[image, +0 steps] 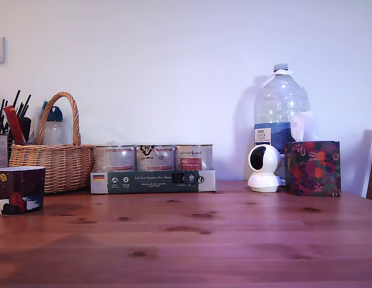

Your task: Pick up the coffee capsules from the table one by one and drop them inside the nearest coffee cup

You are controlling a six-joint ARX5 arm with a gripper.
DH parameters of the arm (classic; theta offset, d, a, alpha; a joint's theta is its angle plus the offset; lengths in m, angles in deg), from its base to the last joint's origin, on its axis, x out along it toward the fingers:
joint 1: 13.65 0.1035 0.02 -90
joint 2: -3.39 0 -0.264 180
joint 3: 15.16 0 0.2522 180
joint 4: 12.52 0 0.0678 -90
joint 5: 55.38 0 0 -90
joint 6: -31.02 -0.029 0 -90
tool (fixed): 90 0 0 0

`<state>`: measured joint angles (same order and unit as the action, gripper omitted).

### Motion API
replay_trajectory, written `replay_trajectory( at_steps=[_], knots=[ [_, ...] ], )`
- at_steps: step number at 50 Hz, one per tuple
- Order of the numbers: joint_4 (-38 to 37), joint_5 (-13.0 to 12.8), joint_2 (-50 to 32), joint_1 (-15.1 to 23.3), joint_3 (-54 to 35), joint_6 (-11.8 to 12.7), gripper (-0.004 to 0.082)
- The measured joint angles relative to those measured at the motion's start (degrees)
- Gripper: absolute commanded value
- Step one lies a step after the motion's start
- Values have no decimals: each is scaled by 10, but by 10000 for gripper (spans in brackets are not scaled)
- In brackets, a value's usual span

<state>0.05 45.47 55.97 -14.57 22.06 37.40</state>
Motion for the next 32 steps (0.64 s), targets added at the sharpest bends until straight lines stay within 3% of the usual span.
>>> replay_trajectory(
  at_steps=[15, 32],
  knots=[
    [-10, 1, -95, 0, -61, 2, -13],
    [46, 2, -187, 0, -69, 2, -13]
  ],
)
